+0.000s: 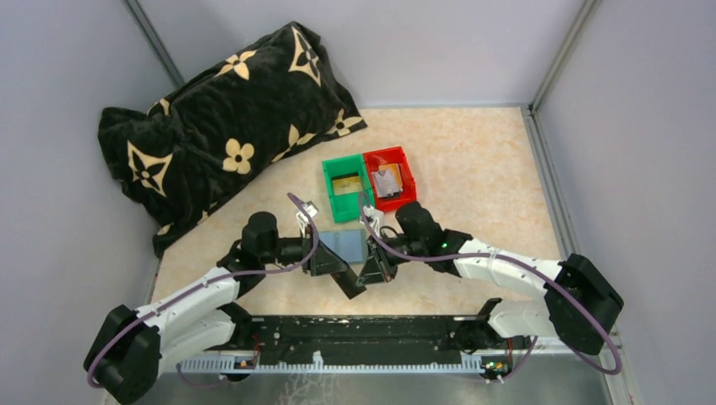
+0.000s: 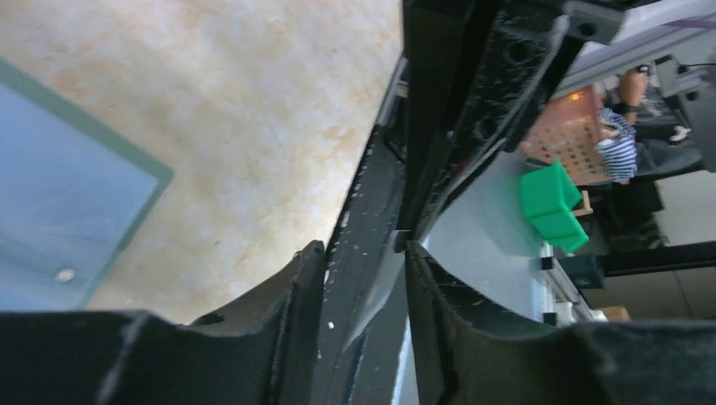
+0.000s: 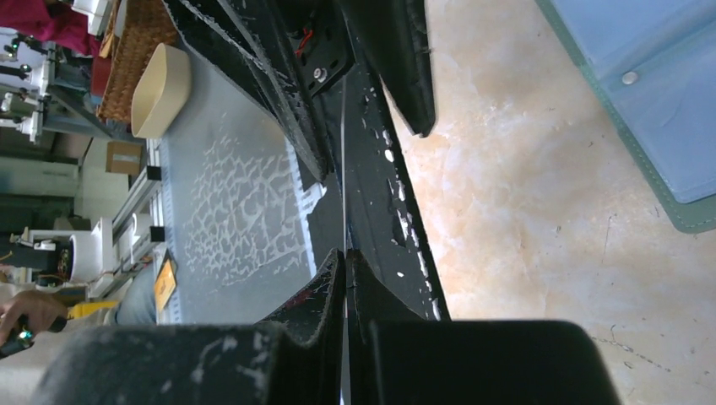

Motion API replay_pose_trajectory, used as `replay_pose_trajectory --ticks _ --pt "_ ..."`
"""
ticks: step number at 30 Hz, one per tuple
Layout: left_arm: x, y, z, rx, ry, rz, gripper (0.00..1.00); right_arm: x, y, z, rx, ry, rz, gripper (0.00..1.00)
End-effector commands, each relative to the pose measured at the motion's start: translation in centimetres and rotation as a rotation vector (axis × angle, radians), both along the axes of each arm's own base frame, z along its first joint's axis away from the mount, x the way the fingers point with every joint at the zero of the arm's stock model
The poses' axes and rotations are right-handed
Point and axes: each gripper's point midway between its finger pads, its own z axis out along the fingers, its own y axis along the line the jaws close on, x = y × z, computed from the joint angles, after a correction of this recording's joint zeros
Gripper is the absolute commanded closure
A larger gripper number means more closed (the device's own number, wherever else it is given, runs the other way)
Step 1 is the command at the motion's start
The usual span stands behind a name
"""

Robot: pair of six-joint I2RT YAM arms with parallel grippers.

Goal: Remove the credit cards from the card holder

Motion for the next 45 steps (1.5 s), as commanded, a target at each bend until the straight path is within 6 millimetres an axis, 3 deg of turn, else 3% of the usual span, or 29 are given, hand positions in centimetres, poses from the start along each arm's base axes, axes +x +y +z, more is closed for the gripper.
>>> replay_pose_trajectory --ticks 1,6,12,19,22,24,26,28,34,39,45 --pt "-1.8 -0.5 3.0 -0.106 -0.055 -0.13 0.58 0.4 0.5 1.6 0.055 -0.06 0.033 1.0" --pt "-2.2 -0.3 3.7 -0.117 -0.077 -0.144 0.84 0.9 0.8 2.0 0.053 -0.076 0.025 1.0" --pt "-2.7 -0.3 3.9 -0.113 -0.068 -0.175 1.0 1.5 1.0 2.3 0.059 -0.088 0.012 1.0" --pt "-1.1 -0.3 3.9 -0.088 -0.071 -0.072 1.0 2.6 1.1 2.9 0.068 -0.125 -0.048 0.97" --pt "0.7 0.0 4.9 -0.116 -0.082 0.061 1.0 4.7 0.4 4.2 0.103 -0.183 -0.183 0.8" --pt "1.4 0.4 6.0 -0.167 -0.1 0.138 1.0 6.0 -0.5 6.2 0.175 -0.215 -0.28 0.69" --pt "2.3 0.9 6.8 -0.215 -0.112 0.226 1.0 7.0 -1.5 8.0 0.258 -0.241 -0.369 0.52" --pt "2.9 1.6 7.2 -0.266 -0.114 0.301 1.0 7.8 -2.4 9.3 0.308 -0.272 -0.44 0.44" --pt "2.8 2.8 8.3 -0.413 -0.105 0.376 1.0 7.9 -2.5 10.8 0.392 -0.28 -0.467 0.44" --pt "2.0 4.3 10.5 -0.575 -0.154 0.409 1.0 8.0 -2.0 11.3 0.437 -0.278 -0.452 0.44" --pt "2.3 5.3 12.0 -0.601 -0.231 0.459 1.0 7.6 -1.4 11.2 0.465 -0.254 -0.413 0.44"
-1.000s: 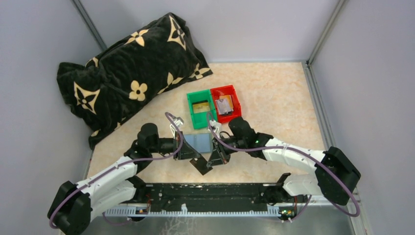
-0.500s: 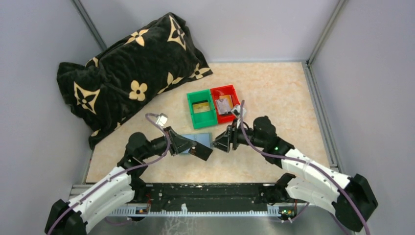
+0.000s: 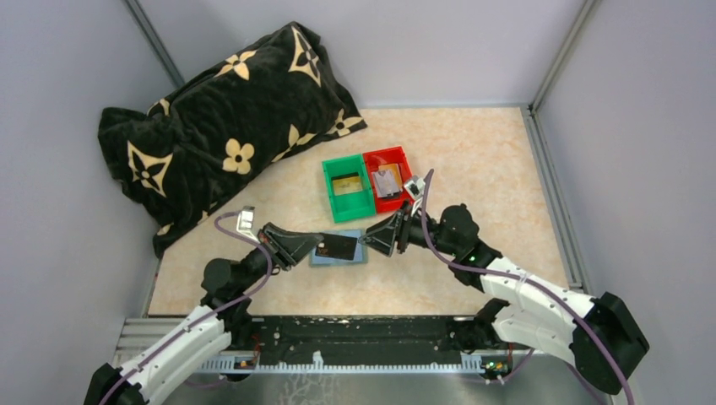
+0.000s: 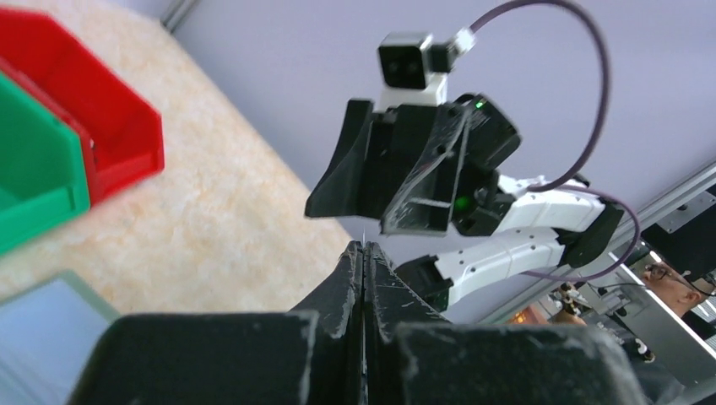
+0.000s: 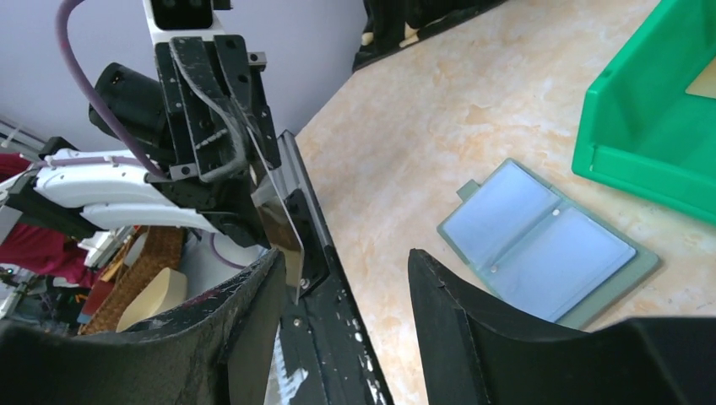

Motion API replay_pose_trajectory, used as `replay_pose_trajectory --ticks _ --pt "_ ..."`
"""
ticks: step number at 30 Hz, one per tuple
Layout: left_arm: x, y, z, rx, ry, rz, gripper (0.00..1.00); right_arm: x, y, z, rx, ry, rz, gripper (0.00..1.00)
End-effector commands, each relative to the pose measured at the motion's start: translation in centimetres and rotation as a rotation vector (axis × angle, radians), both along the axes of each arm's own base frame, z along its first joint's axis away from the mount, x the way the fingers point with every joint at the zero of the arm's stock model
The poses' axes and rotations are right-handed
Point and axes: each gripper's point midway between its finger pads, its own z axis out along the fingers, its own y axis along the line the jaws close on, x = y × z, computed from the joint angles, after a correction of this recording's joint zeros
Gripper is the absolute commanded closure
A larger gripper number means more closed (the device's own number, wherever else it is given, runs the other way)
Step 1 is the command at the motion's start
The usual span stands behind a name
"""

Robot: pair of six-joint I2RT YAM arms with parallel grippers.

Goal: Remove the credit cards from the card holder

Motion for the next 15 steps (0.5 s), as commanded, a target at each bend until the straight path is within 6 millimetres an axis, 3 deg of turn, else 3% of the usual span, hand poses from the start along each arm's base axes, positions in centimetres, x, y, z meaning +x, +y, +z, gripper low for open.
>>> replay_pose_trajectory --ticks 1,11,13,15 --pt "0.1 1.2 3.0 -0.092 -0.087 0.059 1.0 -0.2 0.7 2.6 0.095 -0.058 0.045 0.44" --pt "0.4 1.2 2.7 -0.106 -0.075 0.072 1.0 -2.5 3.1 3.2 0.173 -0.028 0.158 0.45" --pt "0.6 1.2 2.7 -0.104 -0.072 0.075 1.0 -2.8 3.5 2.9 0.173 -0.023 0.168 0.5" --pt "0.6 1.1 2.7 -0.102 -0.071 0.073 1.0 -2.9 3.8 2.7 0.177 -0.019 0.173 0.61"
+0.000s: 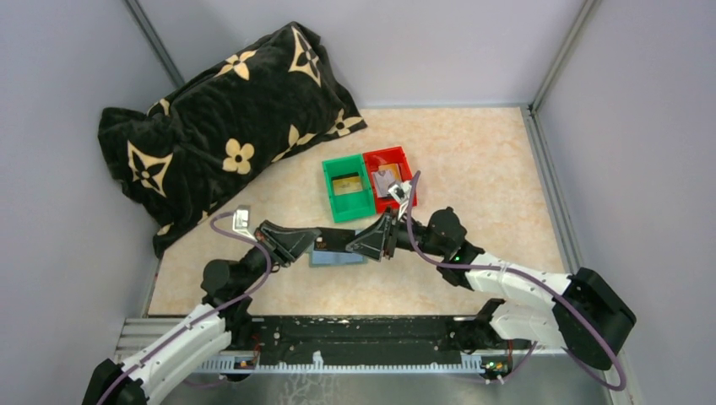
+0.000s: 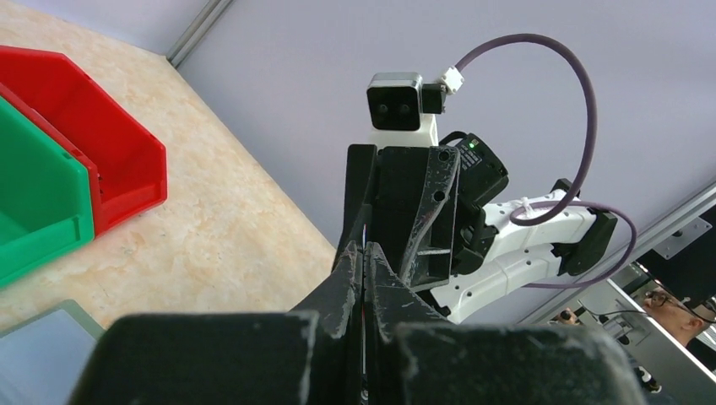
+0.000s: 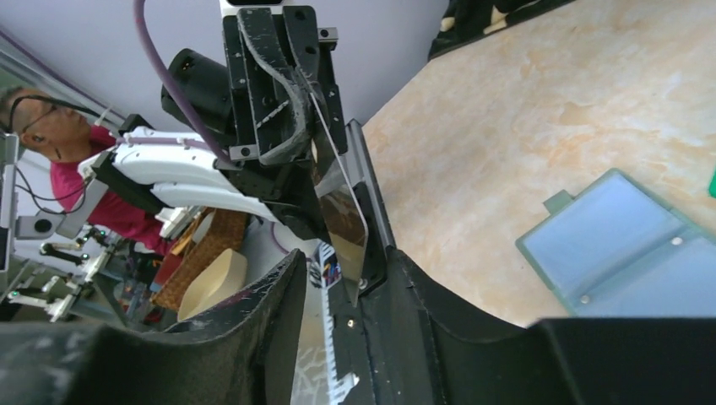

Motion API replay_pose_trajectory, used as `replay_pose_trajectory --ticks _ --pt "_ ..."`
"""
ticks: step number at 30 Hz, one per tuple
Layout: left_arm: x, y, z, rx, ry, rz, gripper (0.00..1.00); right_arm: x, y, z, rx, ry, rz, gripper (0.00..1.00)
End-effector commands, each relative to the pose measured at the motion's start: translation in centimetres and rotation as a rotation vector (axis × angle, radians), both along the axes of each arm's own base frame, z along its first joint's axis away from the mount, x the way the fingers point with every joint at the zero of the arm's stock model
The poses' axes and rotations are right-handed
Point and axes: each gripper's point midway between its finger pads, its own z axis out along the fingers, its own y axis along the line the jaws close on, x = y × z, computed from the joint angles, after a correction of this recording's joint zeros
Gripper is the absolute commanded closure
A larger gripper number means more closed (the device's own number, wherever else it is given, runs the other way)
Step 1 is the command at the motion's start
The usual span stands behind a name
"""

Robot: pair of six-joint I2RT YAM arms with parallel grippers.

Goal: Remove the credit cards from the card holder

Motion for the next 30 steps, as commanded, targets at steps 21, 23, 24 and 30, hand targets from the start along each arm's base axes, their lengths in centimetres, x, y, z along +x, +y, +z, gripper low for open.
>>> replay_pose_trajectory --ticks 21,23,24,30 --pt "3.1 5.4 -4.3 0.296 0.166 0.377 0.35 15.6 -3.3 -0.1 -0.448 0.003 -0.232 1.0" --pt "3.0 5.4 -4.8 0.311 0.179 0.376 0.35 18.1 -3.6 -1.0 -0.547 0.024 -0.285 1.0" --pt "3.0 5.4 -4.8 0.314 0.183 0.374 0.35 18.9 -3.4 -1.7 -0.579 0.043 -0.286 1.0" --pt "3.0 5.5 -5.0 0.326 0.182 0.377 0.35 22.2 -1.7 -5.8 -0.678 0.138 -0.243 1.0"
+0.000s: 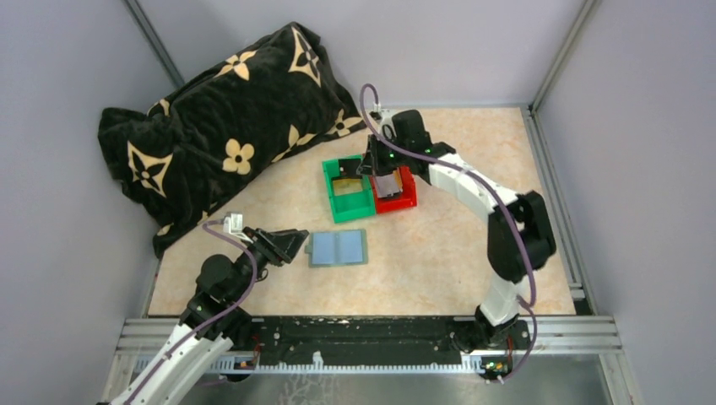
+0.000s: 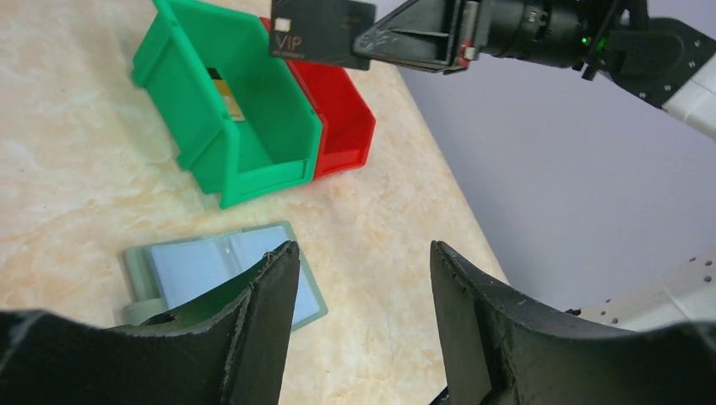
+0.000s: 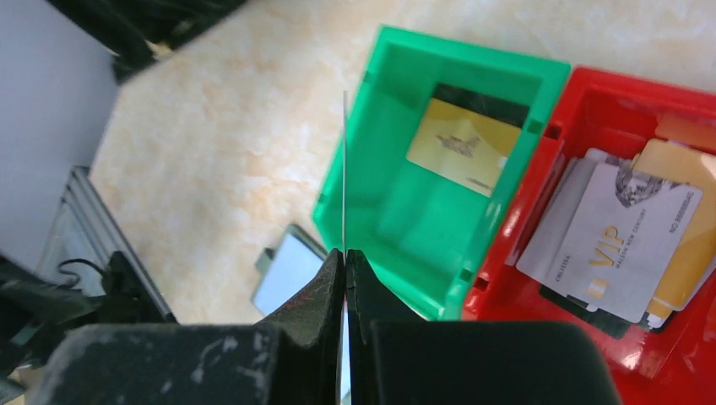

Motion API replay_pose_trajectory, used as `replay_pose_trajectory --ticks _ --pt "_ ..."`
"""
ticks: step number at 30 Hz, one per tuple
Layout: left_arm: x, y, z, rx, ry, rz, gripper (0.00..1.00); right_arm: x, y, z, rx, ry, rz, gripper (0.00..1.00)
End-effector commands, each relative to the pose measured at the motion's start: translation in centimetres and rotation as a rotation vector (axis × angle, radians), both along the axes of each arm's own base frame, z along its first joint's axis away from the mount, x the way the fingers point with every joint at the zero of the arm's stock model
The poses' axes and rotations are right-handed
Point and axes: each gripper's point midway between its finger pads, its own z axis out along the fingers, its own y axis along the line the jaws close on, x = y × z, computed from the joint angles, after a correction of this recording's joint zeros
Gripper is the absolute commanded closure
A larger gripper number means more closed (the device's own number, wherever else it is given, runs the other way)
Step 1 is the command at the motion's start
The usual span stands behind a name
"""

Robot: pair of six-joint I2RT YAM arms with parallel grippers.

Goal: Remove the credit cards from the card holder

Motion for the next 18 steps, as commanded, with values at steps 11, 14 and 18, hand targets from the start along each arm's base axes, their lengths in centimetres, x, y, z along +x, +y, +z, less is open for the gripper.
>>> replay_pose_trajectory --ticks 11,14,18 --pt "0.1 0.7 0.6 0.073 -0.027 0.025 0.35 2.4 1.5 -8.8 -0.148 0.19 0.065 1.0" --pt "0.2 0.8 0.3 0.074 -0.022 0.035 0.35 3.3 2.1 -9.2 -0.152 0.193 0.079 1.0" --pt "0.4 0.8 0.1 0.075 -0.017 0.04 0.35 4.7 2.8 -9.1 -0.157 0.184 0.086 1.0"
